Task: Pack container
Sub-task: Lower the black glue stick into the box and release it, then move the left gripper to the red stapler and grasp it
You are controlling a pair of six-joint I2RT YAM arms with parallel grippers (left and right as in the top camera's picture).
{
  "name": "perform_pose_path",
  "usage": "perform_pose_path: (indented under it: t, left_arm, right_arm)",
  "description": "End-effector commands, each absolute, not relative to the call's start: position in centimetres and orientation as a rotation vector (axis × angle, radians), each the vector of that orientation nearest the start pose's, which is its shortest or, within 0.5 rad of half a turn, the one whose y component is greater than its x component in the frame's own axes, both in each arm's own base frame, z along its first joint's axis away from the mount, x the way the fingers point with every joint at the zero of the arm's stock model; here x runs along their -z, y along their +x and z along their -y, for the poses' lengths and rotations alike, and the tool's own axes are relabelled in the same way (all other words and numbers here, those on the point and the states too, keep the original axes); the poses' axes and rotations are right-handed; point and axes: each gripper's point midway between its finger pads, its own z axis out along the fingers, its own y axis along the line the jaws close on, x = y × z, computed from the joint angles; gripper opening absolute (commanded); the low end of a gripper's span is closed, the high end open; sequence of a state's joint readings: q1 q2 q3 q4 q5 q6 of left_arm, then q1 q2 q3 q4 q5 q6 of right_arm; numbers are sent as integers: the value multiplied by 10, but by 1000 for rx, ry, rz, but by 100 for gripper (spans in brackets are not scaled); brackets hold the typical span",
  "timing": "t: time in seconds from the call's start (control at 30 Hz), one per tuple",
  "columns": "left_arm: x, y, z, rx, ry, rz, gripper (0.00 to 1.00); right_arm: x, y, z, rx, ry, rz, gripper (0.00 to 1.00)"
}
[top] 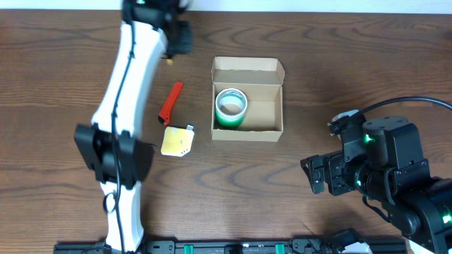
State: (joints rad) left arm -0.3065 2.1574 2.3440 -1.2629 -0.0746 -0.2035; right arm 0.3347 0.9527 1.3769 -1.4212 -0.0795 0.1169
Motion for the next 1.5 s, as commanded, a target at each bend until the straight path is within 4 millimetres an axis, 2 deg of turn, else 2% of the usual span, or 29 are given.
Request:
perform_pose_path:
  t: [0.0,0.1,0.2,0.27,0.47,0.57,0.83,0.93,1.2,1.27,1.37,1.47]
  left_arm:
    - [-242,451,202,144,297,-2639,7]
    - [-240,425,242,178,386,-2652,7]
    - [-226,400,280,202,473,-2671,6]
    - [-210,387,297,204,521,-2692,6]
    - [-162,364,327,303,541,-2777,6]
    - [-147,365,332,330,498,-2784,6]
    - [-131,376,344,384,403,-2747,6]
    - [-124,384,342,365,320,-2731,6]
    - [-118,393,341,348,251,-2703,7]
    - [-118,392,341,347,252,-2703,11]
    - [-119,393,341,349,252,-2701,37]
    - [-120,393,342,353,272,-2695,51]
  right_arm:
    - [-279,182,-78,-274,-318,-2564,100]
    - [-279,182,-78,-274,-318,-2564,99]
    - [-279,182,-78,-274,-318,-2564,99]
    - [-279,182,-78,-274,-318,-2564,99]
    - [-279,182,-78,-274,-318,-2564,99]
    - [-279,182,-78,-274,-318,-2564,99]
    - [-279,182,-78,-274,-318,-2564,99]
    - [-279,182,-78,-274,-318,-2564,99]
    - [-279,182,-78,-274,-318,-2564,99]
    - [-279,182,-78,-274,-318,-2564,99]
    - [-279,182,-78,-274,-318,-2564,99]
    - [-279,182,-78,-274,-318,-2564,99]
